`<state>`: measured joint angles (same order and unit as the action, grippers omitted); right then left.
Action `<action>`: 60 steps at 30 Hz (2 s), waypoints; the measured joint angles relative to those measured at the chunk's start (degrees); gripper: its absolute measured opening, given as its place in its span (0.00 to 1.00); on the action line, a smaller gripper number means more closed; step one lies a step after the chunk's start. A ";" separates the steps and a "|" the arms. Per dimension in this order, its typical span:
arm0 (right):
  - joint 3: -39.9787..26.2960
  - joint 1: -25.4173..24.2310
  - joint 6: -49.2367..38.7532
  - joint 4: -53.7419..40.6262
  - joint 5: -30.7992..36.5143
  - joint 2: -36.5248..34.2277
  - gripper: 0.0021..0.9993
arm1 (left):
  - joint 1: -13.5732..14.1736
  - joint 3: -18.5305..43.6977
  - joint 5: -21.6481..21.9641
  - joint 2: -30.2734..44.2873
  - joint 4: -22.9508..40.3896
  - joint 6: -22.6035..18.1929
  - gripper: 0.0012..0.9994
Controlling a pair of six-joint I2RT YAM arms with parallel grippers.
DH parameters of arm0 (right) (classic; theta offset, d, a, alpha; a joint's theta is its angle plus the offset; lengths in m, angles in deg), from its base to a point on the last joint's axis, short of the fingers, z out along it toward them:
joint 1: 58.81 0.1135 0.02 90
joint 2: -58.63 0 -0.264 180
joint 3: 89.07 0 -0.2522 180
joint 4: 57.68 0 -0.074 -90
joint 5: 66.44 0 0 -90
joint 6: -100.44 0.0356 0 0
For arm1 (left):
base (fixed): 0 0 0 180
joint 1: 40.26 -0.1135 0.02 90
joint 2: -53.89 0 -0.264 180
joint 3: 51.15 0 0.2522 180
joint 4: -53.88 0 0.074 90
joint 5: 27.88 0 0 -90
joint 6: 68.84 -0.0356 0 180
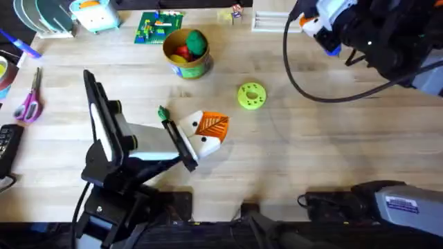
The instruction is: Pick up the gripper from the table and insert it into the empty holder that is missing its gripper. Then pick up a screw, insert it into the mounting hole, and use the screwdriver to tighten it. Finally, clean up the table by picking up the vegetable and placing it into the bucket.
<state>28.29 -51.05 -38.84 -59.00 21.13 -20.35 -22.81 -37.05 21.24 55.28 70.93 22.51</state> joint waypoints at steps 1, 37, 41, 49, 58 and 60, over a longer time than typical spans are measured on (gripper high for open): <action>0.00 0.12 -3.05 -1.51 1.04 -0.77 0.02 | 0.00 0.00 0.00 0.00 0.00 0.00 0.00; -1.45 12.70 -5.18 -22.00 15.80 -9.87 0.94 | 0.00 0.00 0.00 0.00 -0.02 0.17 0.16; -4.86 12.69 4.81 -22.58 16.79 -5.74 0.94 | 0.00 0.00 0.02 0.00 -0.02 0.00 0.76; -9.64 12.69 20.32 -26.33 14.61 3.78 0.94 | 0.00 0.00 0.04 0.00 -0.04 0.20 0.99; -9.68 12.69 27.67 -29.07 10.95 6.65 0.94 | 0.00 2.08 7.94 0.00 4.05 6.13 0.99; -9.68 12.69 28.18 -30.63 10.65 6.65 0.94 | -0.01 5.75 12.43 0.03 11.59 9.43 0.99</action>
<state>18.60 -38.36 -10.66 -89.63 31.78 -13.70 -22.82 -31.29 33.67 55.31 82.52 31.93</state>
